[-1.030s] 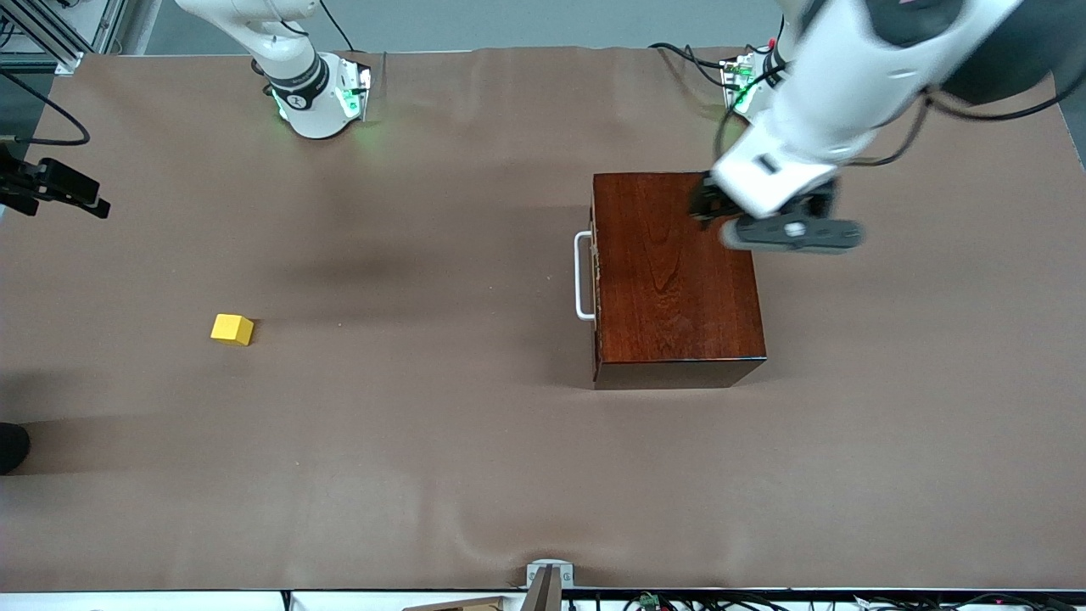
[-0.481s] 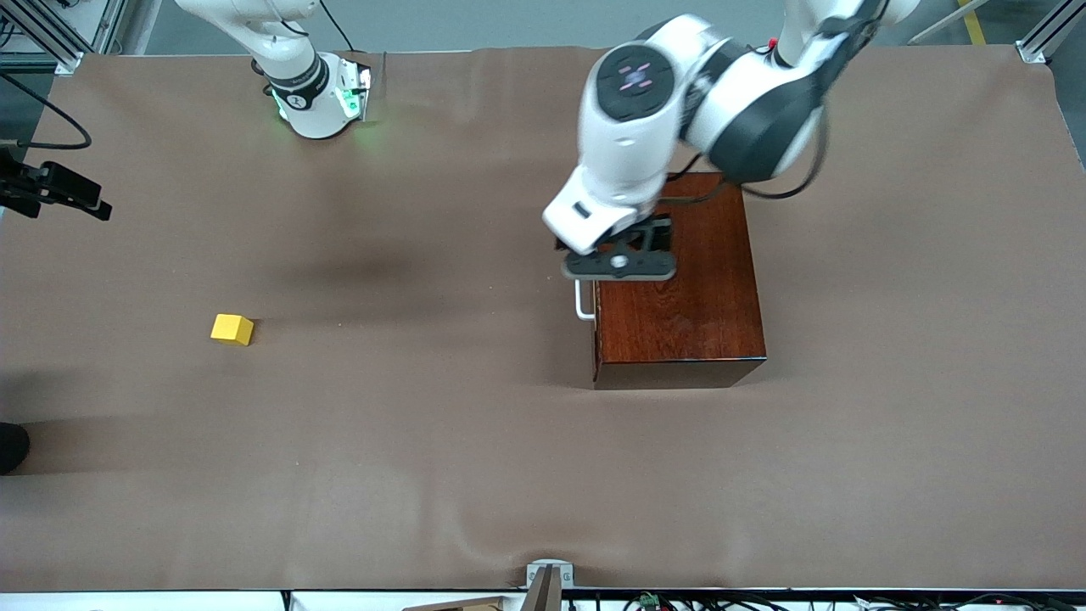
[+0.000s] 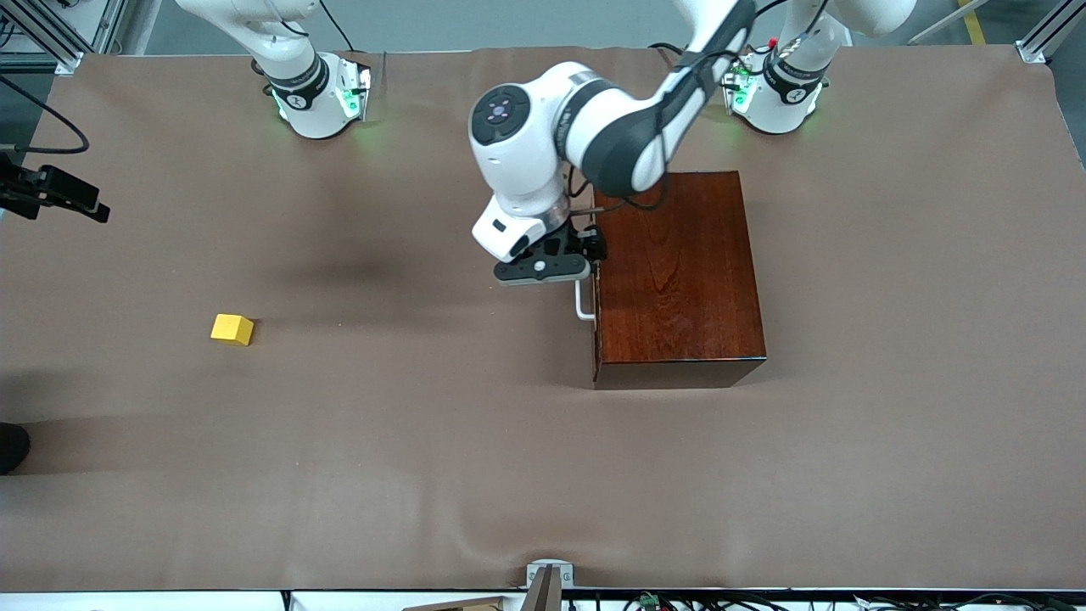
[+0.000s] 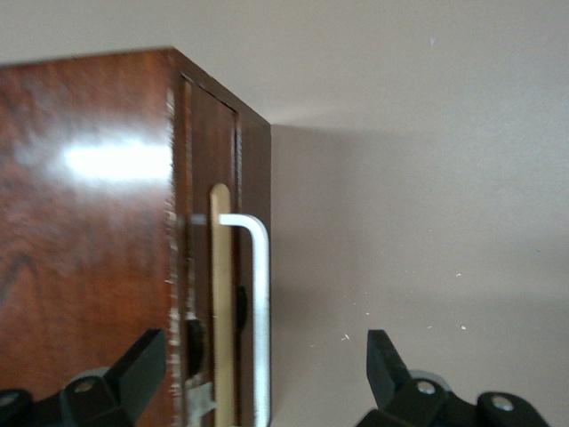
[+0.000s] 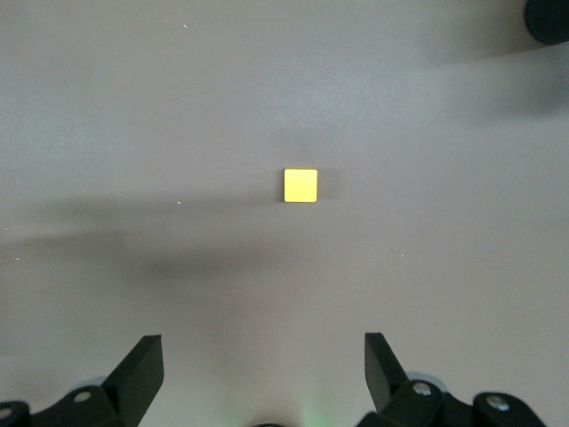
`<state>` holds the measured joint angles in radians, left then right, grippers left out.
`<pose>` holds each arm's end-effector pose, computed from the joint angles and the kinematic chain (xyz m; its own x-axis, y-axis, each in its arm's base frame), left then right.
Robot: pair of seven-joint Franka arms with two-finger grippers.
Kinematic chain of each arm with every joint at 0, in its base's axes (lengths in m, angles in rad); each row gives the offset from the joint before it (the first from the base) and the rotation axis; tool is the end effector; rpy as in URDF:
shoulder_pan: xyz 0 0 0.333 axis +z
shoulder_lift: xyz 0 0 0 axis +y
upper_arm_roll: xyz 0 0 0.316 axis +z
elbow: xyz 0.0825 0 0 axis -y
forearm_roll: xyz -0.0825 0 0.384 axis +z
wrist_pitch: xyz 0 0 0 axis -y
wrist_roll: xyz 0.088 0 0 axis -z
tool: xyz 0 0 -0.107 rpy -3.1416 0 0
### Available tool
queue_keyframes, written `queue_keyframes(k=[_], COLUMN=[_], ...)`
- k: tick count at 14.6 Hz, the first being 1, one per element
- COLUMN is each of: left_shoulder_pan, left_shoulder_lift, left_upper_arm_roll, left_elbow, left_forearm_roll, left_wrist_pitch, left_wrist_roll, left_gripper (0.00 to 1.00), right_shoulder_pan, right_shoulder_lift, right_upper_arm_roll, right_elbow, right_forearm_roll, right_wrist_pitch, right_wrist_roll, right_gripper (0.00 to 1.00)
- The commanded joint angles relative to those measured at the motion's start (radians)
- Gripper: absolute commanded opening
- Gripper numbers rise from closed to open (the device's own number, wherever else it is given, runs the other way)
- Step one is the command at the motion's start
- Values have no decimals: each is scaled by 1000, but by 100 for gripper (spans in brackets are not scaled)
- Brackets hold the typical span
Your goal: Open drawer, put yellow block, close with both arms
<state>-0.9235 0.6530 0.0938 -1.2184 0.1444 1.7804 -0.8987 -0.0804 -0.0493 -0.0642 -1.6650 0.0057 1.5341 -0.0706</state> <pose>0.4873 -0.5393 0.3874 0.9956 0.0066 0.0940 0.0247 -0.9809 -0.1928 0.5276 -0.0770 0.6040 0.9941 -0.0729 -0.0808 -0.0743 -0.9971 -0.0146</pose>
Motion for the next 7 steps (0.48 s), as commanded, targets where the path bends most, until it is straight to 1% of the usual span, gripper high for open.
queue_keyframes(k=[1, 3, 7], left_shoulder_pan=[-24, -37, -54], left_shoulder_lift=[48, 62, 94], left_upper_arm_roll=[23, 27, 27], left_elbow=[40, 39, 36], left_forearm_roll=[23, 24, 29], left_wrist_pitch=[19, 19, 20], left_wrist_roll=[-48, -54, -45], left_gripper=[100, 100, 100], right_shoulder_pan=[-18, -15, -15], right_shoulder_lift=[37, 58, 75], right_upper_arm_roll=[11, 11, 11], right_elbow=[53, 83, 77], right_forearm_roll=[-1, -1, -3], right_wrist_pitch=[-14, -17, -19], right_wrist_roll=[-5, -5, 0], right_gripper=[100, 100, 100])
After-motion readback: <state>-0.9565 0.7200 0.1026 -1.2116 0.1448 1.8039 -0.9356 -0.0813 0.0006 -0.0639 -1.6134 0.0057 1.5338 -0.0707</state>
